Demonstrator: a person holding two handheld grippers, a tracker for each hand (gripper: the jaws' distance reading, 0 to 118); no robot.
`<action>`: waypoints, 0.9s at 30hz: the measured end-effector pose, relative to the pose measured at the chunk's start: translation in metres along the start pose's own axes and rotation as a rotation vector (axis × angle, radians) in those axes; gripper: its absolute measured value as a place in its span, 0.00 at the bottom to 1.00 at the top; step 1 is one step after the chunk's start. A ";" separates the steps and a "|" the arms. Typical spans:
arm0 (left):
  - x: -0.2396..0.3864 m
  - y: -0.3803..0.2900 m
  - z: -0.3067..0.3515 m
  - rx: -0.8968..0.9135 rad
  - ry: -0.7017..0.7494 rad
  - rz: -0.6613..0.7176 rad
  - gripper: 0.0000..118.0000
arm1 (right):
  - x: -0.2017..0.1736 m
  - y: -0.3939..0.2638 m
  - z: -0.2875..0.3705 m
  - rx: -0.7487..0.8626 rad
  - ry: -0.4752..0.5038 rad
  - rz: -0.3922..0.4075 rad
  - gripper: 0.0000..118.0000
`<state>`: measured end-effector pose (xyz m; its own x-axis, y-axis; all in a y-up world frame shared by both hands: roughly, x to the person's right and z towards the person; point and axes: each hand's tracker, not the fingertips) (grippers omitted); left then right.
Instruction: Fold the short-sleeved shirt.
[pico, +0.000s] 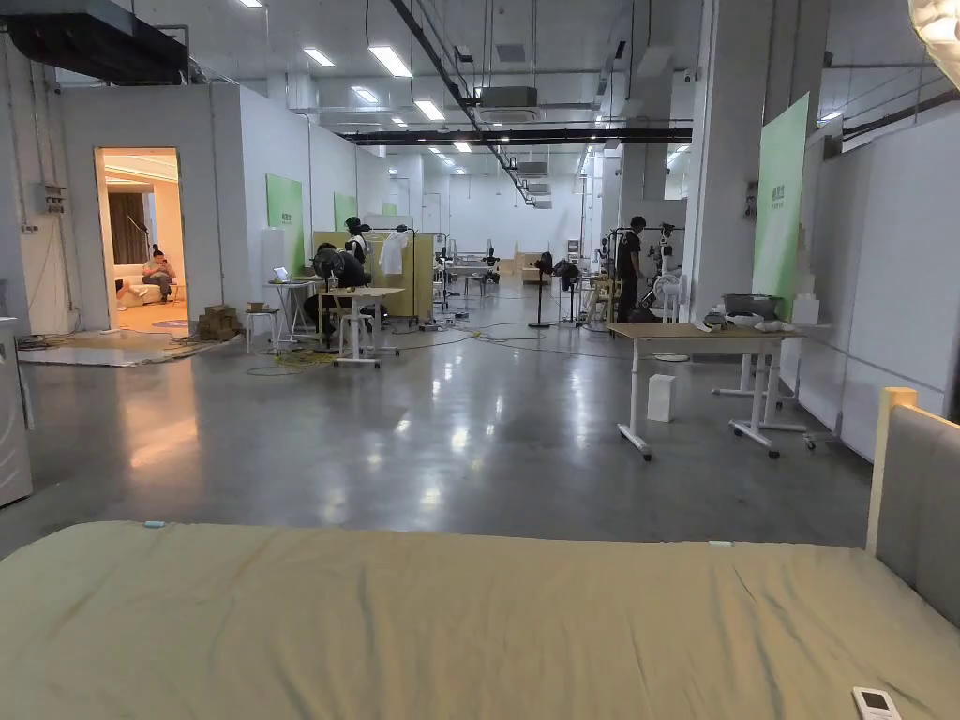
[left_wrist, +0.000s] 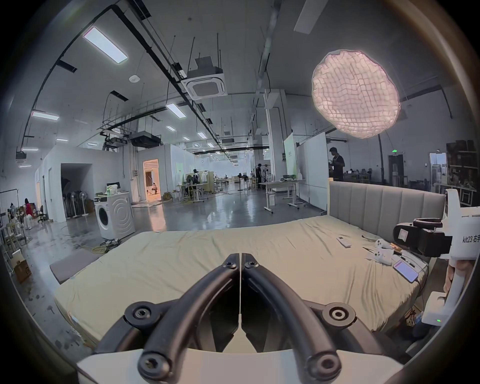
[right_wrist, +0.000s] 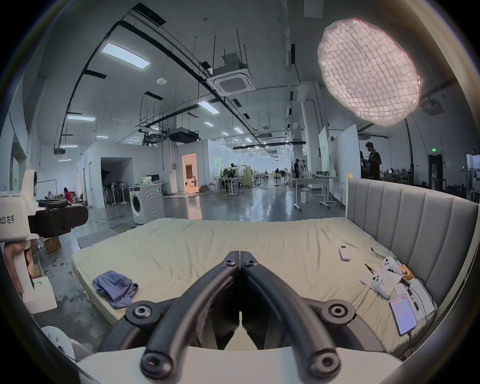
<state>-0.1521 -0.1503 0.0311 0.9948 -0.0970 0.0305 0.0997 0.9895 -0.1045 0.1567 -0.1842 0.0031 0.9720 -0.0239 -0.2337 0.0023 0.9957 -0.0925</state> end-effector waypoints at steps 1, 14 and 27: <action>-0.001 -0.001 -0.001 -0.003 -0.001 0.000 0.01 | -0.002 0.002 0.000 0.008 0.003 0.017 0.00; -0.003 -0.001 -0.004 -0.002 -0.010 0.011 0.02 | -0.003 -0.005 -0.003 -0.031 0.004 0.023 0.13; -0.006 -0.015 -0.008 0.008 -0.025 0.042 0.97 | -0.005 -0.008 -0.008 -0.024 -0.053 0.025 0.84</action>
<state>-0.1591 -0.1654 0.0245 0.9973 -0.0532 0.0508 0.0581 0.9934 -0.0986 0.1498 -0.1931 -0.0028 0.9828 0.0061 -0.1848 -0.0269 0.9935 -0.1104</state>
